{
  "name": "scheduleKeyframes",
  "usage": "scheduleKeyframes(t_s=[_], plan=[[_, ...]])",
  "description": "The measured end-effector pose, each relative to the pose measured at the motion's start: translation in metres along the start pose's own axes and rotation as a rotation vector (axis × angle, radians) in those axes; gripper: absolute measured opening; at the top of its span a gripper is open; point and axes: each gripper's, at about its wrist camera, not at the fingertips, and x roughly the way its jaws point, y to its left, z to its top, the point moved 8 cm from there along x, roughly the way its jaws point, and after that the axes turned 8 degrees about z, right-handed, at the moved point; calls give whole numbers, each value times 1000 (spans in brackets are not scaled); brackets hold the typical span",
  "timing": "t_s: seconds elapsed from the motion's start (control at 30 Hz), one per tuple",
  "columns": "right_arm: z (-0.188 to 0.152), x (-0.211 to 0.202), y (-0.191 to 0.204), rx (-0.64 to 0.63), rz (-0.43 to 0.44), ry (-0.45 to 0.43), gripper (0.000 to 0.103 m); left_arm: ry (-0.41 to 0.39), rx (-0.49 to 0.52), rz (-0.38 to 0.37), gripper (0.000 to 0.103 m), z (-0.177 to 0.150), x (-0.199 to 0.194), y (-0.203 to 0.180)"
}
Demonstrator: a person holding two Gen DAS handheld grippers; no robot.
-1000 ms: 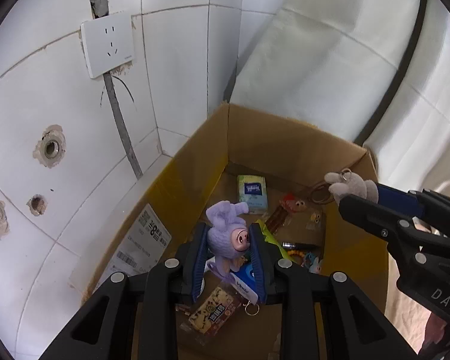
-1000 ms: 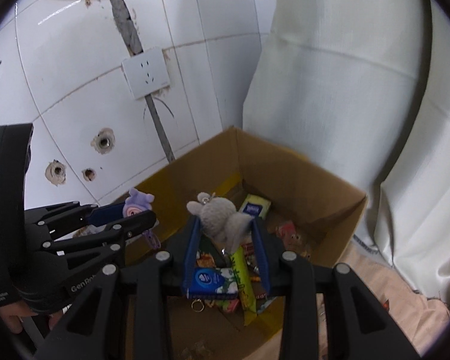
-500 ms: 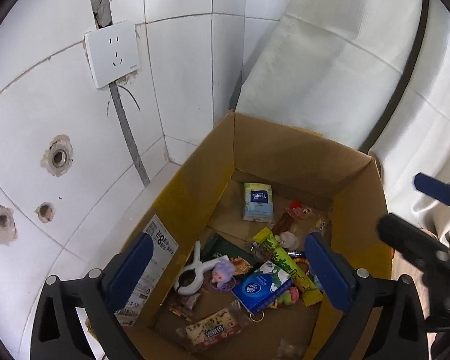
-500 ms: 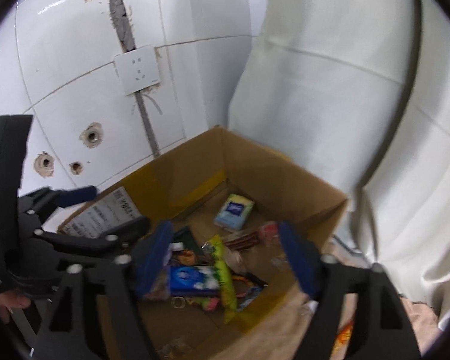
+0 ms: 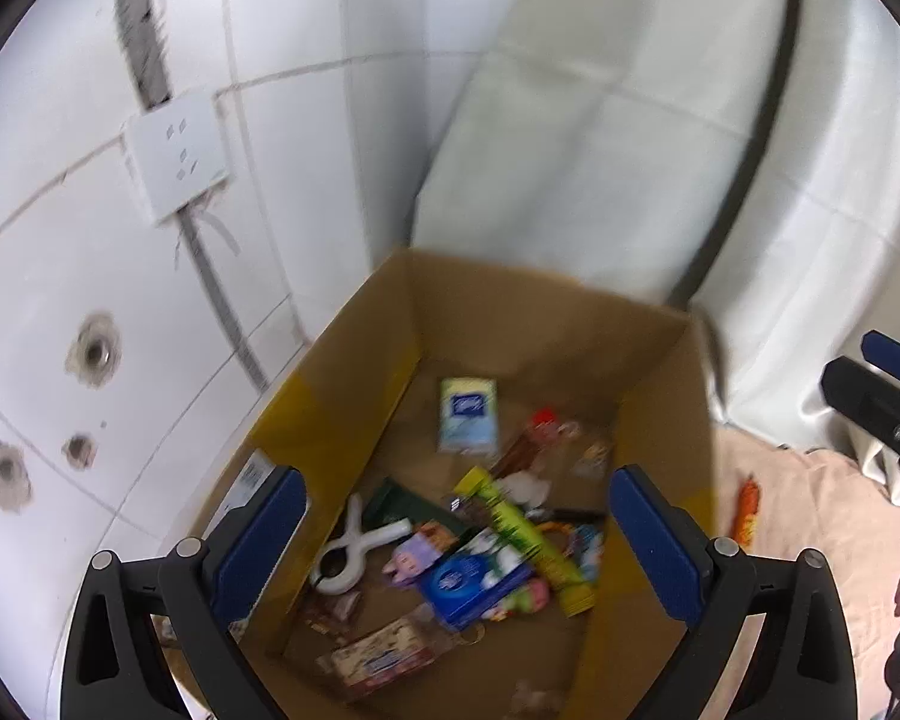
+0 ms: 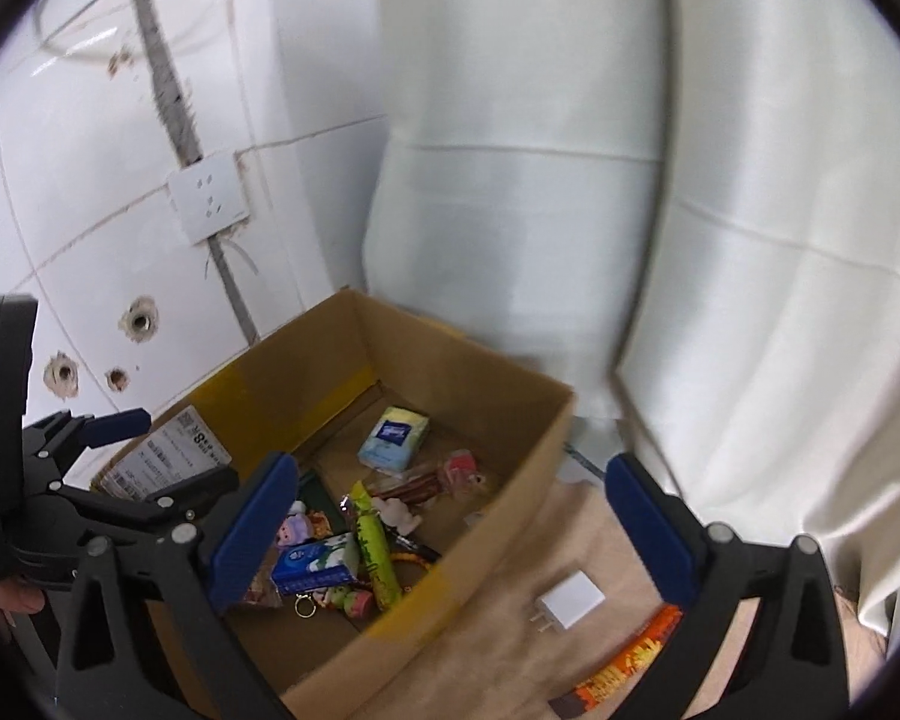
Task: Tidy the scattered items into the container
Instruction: 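Move both open grippers back from the box to the cloth, then grasp the white charger with the left gripper while right grasps the orange snack bar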
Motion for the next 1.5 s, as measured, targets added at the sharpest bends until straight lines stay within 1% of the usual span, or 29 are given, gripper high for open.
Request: scheduleKeyframes(t_s=[0.13, 0.27, 0.43, 0.5, 0.57, 0.63, 0.7, 0.83, 0.87, 0.93, 0.97, 1.03, 1.07, 1.1, 1.13, 1.17, 1.23, 1.27, 1.33, 1.4, 1.5], plan=[[9, -33, -31, 43, -55, -53, 103, -43, 29, -39, 102, 20, -19, -30], [15, -75, -68, 82, -124, -109, 103, -78, 75, -97, 102, 39, -38, -76], [6, -120, -113, 140, -204, -153, 103, -99, 145, -161, 102, 48, -53, -137], [-1, -135, -129, 162, -235, -160, 103, -105, 170, -188, 102, 47, -58, -161], [-12, -150, -145, 187, -266, -163, 103, -111, 186, -196, 102, 45, -59, -182], [-22, -161, -158, 206, -282, -166, 103, -102, 202, -210, 102, 40, -58, -199], [-32, -170, -168, 222, -302, -164, 103, -99, 210, -221, 102, 34, -56, -210], [-57, -183, -188, 270, -333, -155, 103, -89, 229, -212, 102, 18, -43, -231], [-64, -184, -191, 283, -335, -151, 103, -76, 234, -219, 102, 12, -37, -237], [-78, -184, -198, 308, -339, -136, 103, -22, 235, -258, 102, -3, -22, -249], [-86, -183, -200, 321, -340, -125, 103, 2, 231, -266, 102, -11, -13, -254], [-99, -178, -203, 342, -334, -103, 103, 40, 229, -258, 101, -27, 5, -261], [-105, -175, -203, 348, -329, -95, 103, 66, 228, -241, 100, -37, 19, -263], [-110, -172, -203, 354, -320, -86, 103, 79, 231, -229, 86, -45, 26, -267], [-117, -166, -202, 361, -310, -74, 103, 97, 240, -213, 71, -52, 36, -268], [-123, -162, -201, 367, -306, -61, 103, 135, 248, -203, 66, -61, 50, -270], [-135, -152, -199, 379, -293, -27, 103, 194, 224, -216, 65, -72, 69, -271], [-139, -147, -197, 382, -284, -14, 103, 207, 214, -196, 65, -76, 81, -269], [-148, -136, -192, 384, -265, 12, 103, 219, 208, -181, 65, -80, 96, -267], [-156, -127, -186, 383, -254, 31, 103, 238, 191, -193, 65, -82, 110, -265], [-165, -117, -182, 391, -240, 54, 103, 258, 197, -202, 65, -82, 121, -260]])
